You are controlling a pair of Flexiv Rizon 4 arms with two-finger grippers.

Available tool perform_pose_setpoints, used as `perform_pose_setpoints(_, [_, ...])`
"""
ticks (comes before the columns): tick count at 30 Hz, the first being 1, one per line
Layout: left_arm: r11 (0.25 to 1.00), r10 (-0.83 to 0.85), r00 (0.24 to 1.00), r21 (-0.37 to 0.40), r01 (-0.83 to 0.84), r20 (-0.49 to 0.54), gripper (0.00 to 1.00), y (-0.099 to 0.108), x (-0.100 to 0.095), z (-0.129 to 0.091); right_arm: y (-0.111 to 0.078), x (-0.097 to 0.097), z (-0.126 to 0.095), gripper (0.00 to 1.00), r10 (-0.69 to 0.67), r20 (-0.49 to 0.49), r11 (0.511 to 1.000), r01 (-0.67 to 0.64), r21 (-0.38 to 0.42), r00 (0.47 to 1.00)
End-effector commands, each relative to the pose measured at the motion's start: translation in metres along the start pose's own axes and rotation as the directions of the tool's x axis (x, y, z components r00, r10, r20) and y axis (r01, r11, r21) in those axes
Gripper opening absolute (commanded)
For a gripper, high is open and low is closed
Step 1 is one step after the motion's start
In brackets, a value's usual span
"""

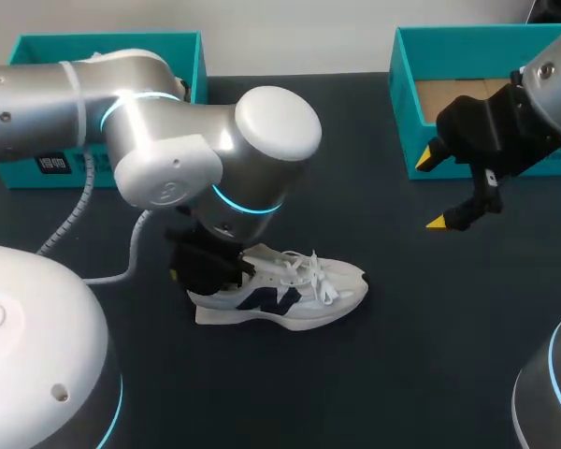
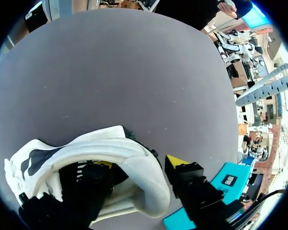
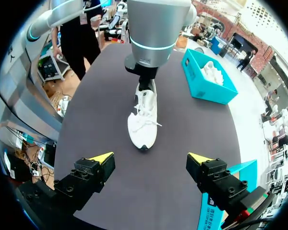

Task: Take the shoe out of the shoebox, open the shoe tongue, remove and reinsert the insole, then place the shoe into the shoebox

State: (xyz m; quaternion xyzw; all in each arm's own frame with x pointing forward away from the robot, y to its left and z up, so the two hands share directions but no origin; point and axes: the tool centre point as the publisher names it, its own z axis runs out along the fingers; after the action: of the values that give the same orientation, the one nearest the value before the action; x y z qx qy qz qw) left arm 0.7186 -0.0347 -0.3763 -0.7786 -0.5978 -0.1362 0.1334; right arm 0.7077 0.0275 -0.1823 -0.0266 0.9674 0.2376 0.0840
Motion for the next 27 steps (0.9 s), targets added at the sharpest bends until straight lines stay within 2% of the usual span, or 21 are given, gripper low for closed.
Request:
perform_pose_setpoints(1, [1.000, -0.008, 0.999, -0.005, 0.008, 0.051, 1.00, -0.003, 0.011, -0.012, 0.000, -0.001, 0.002, 1.00, 0.000, 0.000, 1.000, 0.000, 0.002, 1.000])
perform_pose_setpoints(8, [0.998, -0.061, 0.983, -0.011, 0.064, 0.173, 1.00, -0.004, 0.023, -0.044, 0.000, -0.001, 0.002, 1.00, 0.000, 0.000, 1.000, 0.000, 0.002, 1.000])
perform_pose_setpoints(11, [0.995, -0.100, 0.961, 0.039, 0.093, 0.257, 1.00, -0.002, 0.033, -0.058, 0.000, -0.001, 0.002, 1.00, 0.000, 0.000, 1.000, 0.000, 0.002, 1.000])
perform_pose_setpoints(17, [0.968, -0.248, 0.900, 0.127, 0.216, 0.359, 1.00, -0.005, 0.053, -0.078, 0.000, -0.001, 0.002, 1.00, 0.000, 0.000, 1.000, 0.000, 0.002, 1.000])
perform_pose_setpoints(22, [0.925, -0.370, 0.845, 0.238, 0.297, 0.386, 1.00, -0.014, 0.072, -0.087, 0.000, -0.001, 0.002, 1.00, 0.000, 0.000, 1.000, 0.000, 0.002, 1.000])
perform_pose_setpoints(27, [0.925, -0.372, 0.850, 0.231, 0.303, 0.374, 1.00, -0.016, 0.076, -0.089, 0.000, -0.001, 0.002, 1.00, 0.000, 0.000, 1.000, 0.000, 0.002, 1.000])
